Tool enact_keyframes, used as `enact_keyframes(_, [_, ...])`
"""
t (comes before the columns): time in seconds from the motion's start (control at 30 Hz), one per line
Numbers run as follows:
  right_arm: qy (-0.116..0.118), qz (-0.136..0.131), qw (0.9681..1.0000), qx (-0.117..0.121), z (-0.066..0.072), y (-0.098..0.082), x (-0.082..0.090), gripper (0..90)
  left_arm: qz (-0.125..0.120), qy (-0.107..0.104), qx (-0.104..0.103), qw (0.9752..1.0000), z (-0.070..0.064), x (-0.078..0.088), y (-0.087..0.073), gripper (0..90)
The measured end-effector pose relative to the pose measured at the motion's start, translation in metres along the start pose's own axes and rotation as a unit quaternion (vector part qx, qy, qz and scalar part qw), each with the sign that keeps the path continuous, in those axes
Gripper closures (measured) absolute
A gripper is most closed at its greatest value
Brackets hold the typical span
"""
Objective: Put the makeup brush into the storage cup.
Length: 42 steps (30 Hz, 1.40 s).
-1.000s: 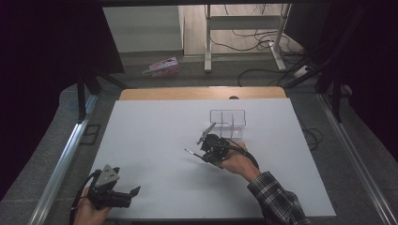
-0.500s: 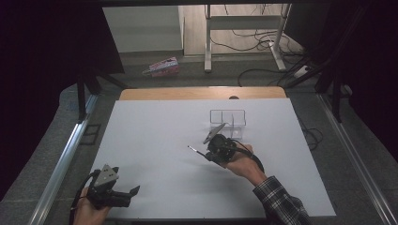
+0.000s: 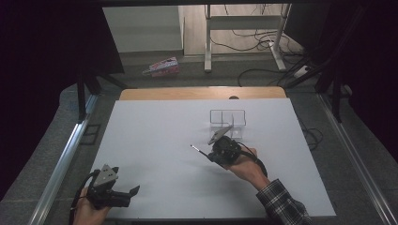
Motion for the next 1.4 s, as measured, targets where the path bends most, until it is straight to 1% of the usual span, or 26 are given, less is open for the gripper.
enact_keyframes(0.17, [-0.001, -0.006, 1.0, 0.0, 0.001, -0.002, 0.002, 85.1, -0.001, -0.001, 0.001, 1.0, 0.0, 0.0, 0.0, 0.0])
enact_keyframes(0.33, [-0.004, -0.015, 0.9999, -0.007, 0.001, -0.004, 0.007, 85.0, -0.002, -0.003, 0.002, 1.0, 0.0, 0.001, 0.0, 0.0])
enact_keyframes(0.4, [-0.007, -0.025, 0.9997, -0.006, 0.0, -0.006, 0.011, 85.0, -0.003, -0.004, 0.003, 1.0, 0.0, 0.001, 0.0, 0.0])
enact_keyframes(0.43, [-0.007, -0.025, 0.9997, -0.006, 0.0, -0.006, 0.011, 85.0, -0.003, -0.004, 0.003, 1.0, 0.0, 0.001, 0.0, 0.0])
enact_keyframes(0.47, [-0.008, -0.032, 0.9994, -0.009, -0.001, -0.007, 0.015, 85.0, -0.004, -0.005, 0.004, 1.0, 0.0, 0.001, 0.0, 0.0])
enact_keyframes(0.57, [-0.009, -0.037, 0.9991, -0.016, -0.001, -0.007, 0.018, 85.0, -0.004, -0.005, 0.005, 1.0, 0.0, 0.001, 0.0, 0.0])
enact_keyframes(0.67, [-0.015, -0.045, 0.9987, -0.015, -0.002, -0.008, 0.022, 85.1, -0.004, -0.005, 0.005, 1.0, 0.0, 0.001, 0.0, 0.0])
enact_keyframes(0.83, [-0.023, -0.062, 0.9976, -0.021, -0.006, -0.009, 0.03, 85.0, -0.005, -0.006, 0.007, 0.9999, 0.001, 0.001, 0.0, 0.0])
enact_keyframes(1.1, [-0.032, -0.078, 0.9961, -0.026, -0.008, -0.01, 0.038, 85.0, -0.006, -0.006, 0.008, 0.9999, 0.001, 0.001, 0.0, 0.0])
enact_keyframes(1.23, [-0.039, -0.088, 0.9949, -0.03, -0.011, -0.01, 0.043, 85.0, -0.006, -0.007, 0.008, 0.9999, 0.001, 0.001, 0.0, 0.0])
enact_keyframes(1.3, [-0.042, -0.098, 0.9937, -0.034, -0.012, -0.011, 0.047, 85.0, -0.006, -0.007, 0.008, 0.9999, 0.001, 0.001, 0.0, 0.0])
enact_keyframes(1.4, [-0.044, -0.103, 0.9931, -0.035, -0.013, -0.011, 0.05, 85.0, -0.006, -0.007, 0.008, 0.9999, 0.001, 0.001, 0.0, 0.0])
Point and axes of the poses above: each handheld gripper's, and its own axes: x roughly backward along the jaws, y roughly out of its top, z roughly to its left, the point moved 3 cm from there along -x, roughly forward along the jaws, and after that the axes turned 9 degrees about y, right-handed, at the moved point
